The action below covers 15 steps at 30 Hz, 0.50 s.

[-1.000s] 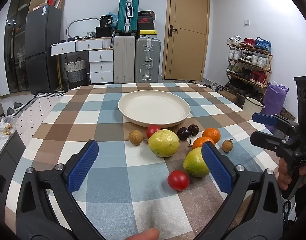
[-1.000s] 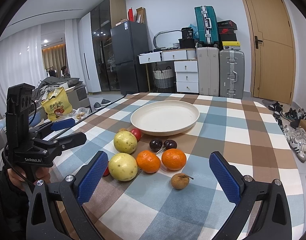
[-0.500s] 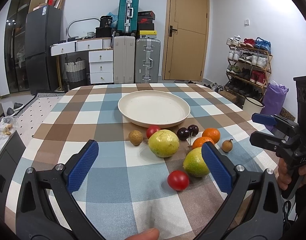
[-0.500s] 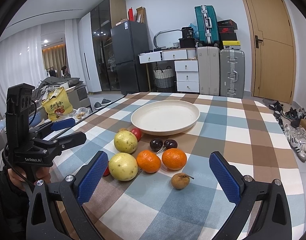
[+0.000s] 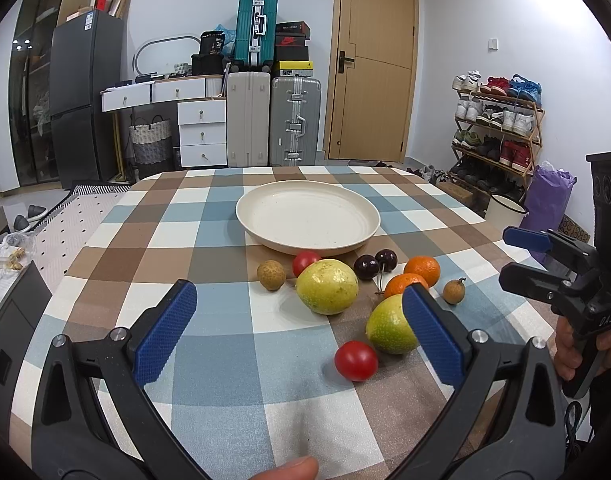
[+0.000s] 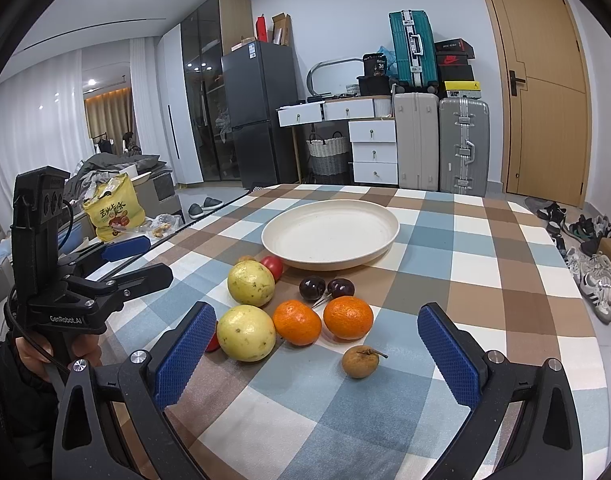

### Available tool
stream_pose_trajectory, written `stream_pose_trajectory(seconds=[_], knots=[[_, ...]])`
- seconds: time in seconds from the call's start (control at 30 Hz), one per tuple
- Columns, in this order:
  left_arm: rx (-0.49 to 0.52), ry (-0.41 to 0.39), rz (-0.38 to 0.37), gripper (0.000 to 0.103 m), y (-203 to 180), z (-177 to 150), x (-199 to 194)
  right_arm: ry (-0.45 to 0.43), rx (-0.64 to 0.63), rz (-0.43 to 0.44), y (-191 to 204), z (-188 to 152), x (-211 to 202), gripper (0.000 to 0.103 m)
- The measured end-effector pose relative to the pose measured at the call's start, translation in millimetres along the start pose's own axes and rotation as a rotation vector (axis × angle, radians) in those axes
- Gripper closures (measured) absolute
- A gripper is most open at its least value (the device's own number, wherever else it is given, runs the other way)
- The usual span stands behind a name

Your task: Organize fruits

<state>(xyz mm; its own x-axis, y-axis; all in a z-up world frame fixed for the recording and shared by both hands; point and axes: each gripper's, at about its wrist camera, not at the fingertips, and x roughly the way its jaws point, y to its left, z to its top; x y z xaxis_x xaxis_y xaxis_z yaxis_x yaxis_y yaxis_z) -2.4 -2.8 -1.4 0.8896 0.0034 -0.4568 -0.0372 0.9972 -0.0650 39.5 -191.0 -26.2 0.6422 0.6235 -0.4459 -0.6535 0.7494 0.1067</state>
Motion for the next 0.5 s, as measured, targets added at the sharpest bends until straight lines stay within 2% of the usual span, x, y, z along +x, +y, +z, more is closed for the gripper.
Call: stream_pose_trajectory(seconds=[0.5], knots=[[-0.001, 0.002, 0.000, 0.000, 0.2, 0.2, 0.6, 0.001, 0.001, 0.000, 0.3, 0.1, 0.9, 0.000]])
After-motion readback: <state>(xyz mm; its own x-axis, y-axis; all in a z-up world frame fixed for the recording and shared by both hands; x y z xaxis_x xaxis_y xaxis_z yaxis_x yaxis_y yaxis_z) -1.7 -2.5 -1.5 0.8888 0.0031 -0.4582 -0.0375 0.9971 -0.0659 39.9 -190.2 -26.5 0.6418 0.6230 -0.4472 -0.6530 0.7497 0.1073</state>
